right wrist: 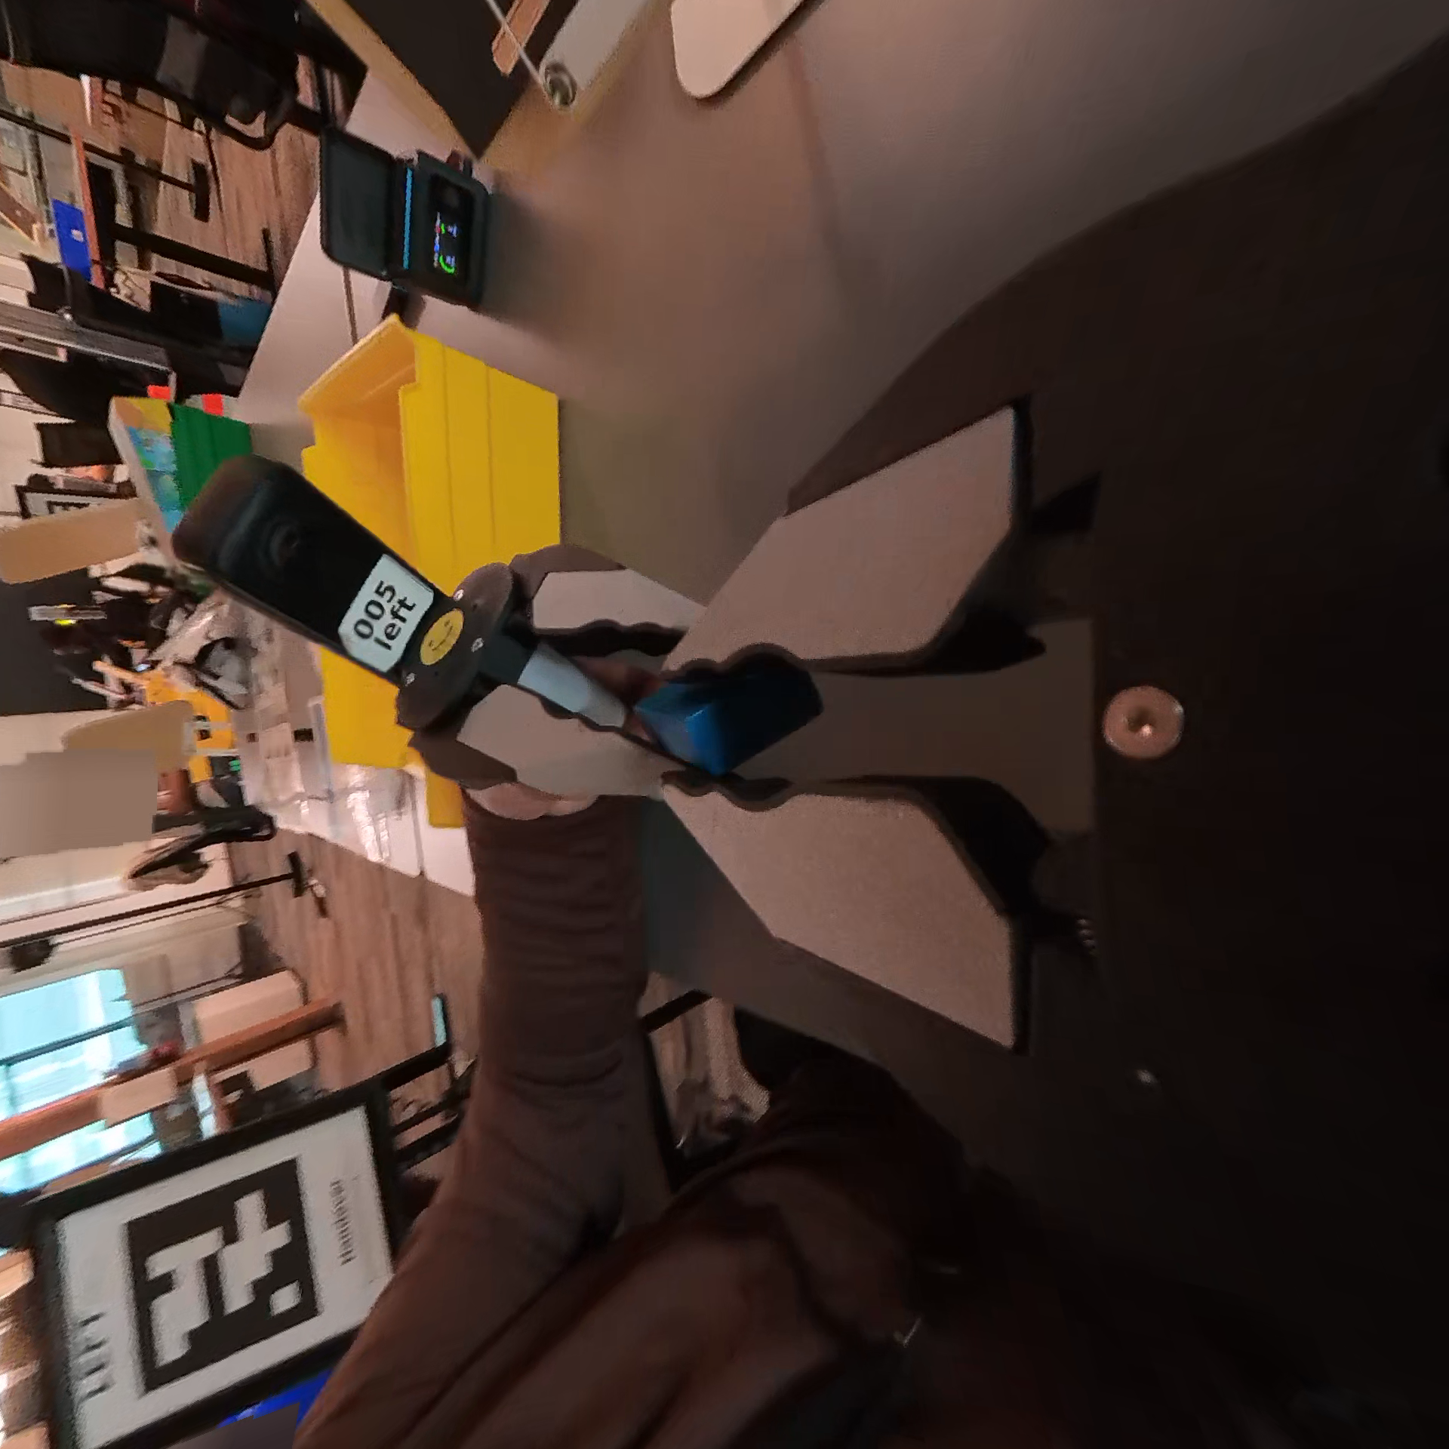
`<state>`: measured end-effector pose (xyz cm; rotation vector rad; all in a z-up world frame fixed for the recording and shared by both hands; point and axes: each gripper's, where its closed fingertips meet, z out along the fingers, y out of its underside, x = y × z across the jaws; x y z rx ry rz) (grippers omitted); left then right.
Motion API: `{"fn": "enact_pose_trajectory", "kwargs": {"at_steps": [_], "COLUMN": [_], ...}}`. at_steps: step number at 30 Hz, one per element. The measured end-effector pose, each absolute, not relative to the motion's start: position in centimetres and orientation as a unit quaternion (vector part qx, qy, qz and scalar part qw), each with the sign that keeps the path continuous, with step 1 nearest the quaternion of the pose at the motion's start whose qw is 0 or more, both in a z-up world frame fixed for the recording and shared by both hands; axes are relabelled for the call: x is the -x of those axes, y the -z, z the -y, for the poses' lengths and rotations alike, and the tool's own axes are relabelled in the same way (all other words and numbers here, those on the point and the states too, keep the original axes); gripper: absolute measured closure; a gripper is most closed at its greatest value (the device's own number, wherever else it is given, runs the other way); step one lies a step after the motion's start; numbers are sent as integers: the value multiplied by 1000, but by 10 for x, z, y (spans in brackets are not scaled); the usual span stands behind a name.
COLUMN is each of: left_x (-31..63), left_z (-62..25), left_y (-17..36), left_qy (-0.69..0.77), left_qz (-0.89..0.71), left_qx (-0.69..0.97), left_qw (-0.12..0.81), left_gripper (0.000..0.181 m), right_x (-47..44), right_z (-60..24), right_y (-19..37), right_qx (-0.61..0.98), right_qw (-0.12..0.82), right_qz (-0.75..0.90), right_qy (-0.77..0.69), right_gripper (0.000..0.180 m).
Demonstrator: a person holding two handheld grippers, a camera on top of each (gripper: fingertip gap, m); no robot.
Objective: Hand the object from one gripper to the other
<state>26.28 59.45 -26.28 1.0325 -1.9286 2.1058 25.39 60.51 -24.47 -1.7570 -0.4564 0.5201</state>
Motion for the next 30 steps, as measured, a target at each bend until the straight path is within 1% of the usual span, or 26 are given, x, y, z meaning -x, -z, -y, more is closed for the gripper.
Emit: {"fn": "enact_pose_trajectory", "kwargs": {"at_steps": [3,6,9,12,15,18,19,20,21,22,25,26,30], "left_x": [-267,-266,-265,-265,-270,-277,-278,-281,-284,-287,-289,-289,-290], "left_z": [-600,-602,-600,-598,-602,-613,-616,-619,-623,-625,-624,-623,-614], "left_y": [254,248,249,249,245,243,245,248,251,252,254,256,268], "left_qy": [-715,-734,-738,-741,-748,-742,-732,-720,-711,-707,-707,-707,-679], "left_qz": [605,587,573,563,565,580,591,600,602,601,595,595,626], "left_qx": [-346,-336,-342,-346,-341,-336,-336,-343,-354,-363,-375,-376,-376], "left_qw": [60,67,98,119,75,-17,-43,-64,-79,-86,-72,-67,-76], "left_gripper": [151,152,152,152,156,161,170,173,180,181,181,181,181], "right_x": [-261,-262,-261,-262,-267,-285,-299,-309,-322,-338,-396,-416,-520], "right_z": [-608,-608,-606,-605,-606,-601,-595,-586,-574,-560,-513,-499,-446], "right_y": [239,235,236,237,234,224,219,211,202,193,166,164,186], "right_qx": [751,742,740,744,746,744,747,748,749,752,763,777,819], "right_qw": [607,620,622,623,629,650,656,660,662,659,632,607,472], "right_qz": [195,193,196,205,187,131,95,69,39,2,-90,-112,-235], "right_qy": [-174,-166,-167,-131,-111,-87,-58,-35,-15,9,99,122,226], "right_gripper": [164,165,166,167,167,167,167,167,168,168,167,167,167]}}
